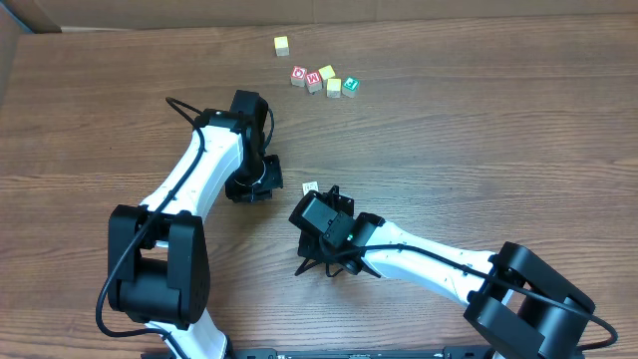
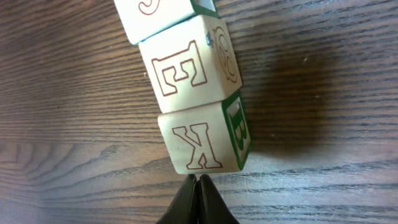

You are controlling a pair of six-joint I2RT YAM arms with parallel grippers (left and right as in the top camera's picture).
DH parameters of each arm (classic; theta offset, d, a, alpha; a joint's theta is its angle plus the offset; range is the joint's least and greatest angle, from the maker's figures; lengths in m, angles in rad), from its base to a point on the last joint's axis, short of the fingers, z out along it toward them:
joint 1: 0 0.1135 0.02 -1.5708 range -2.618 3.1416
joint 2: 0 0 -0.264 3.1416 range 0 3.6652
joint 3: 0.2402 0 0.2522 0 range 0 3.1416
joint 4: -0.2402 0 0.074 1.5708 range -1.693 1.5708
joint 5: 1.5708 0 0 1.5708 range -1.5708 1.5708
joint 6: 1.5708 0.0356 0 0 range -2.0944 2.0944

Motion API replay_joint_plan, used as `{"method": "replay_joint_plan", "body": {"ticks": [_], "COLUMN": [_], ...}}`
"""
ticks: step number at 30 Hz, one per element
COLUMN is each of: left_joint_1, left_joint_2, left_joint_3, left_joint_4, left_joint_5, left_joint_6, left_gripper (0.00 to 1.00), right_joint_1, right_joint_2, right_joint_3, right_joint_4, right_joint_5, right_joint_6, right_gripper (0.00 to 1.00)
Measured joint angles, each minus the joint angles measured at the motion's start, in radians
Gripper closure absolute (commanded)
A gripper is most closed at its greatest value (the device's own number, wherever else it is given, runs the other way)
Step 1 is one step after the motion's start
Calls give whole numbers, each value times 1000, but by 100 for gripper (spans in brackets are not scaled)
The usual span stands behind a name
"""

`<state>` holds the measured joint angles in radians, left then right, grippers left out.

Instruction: Flip 4 blocks

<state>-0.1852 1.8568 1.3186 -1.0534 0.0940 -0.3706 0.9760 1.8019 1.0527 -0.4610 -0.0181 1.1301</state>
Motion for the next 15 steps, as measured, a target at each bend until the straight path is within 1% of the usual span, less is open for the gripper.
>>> {"method": "replay_joint_plan", "body": {"ticks": [15], "left_joint_1": [0], "left_joint_2": [0], "left_joint_3": [-1], "left_joint_4": [7], "left_joint_5": [0], "left_joint_6": [0], "left_gripper": [96], "right_joint_1": [0], "right_joint_2": [8], "right_joint_3": [0], "right_joint_4": [45], "right_joint_5": [0], "right_joint_6": [0], "right_gripper": [96]}}
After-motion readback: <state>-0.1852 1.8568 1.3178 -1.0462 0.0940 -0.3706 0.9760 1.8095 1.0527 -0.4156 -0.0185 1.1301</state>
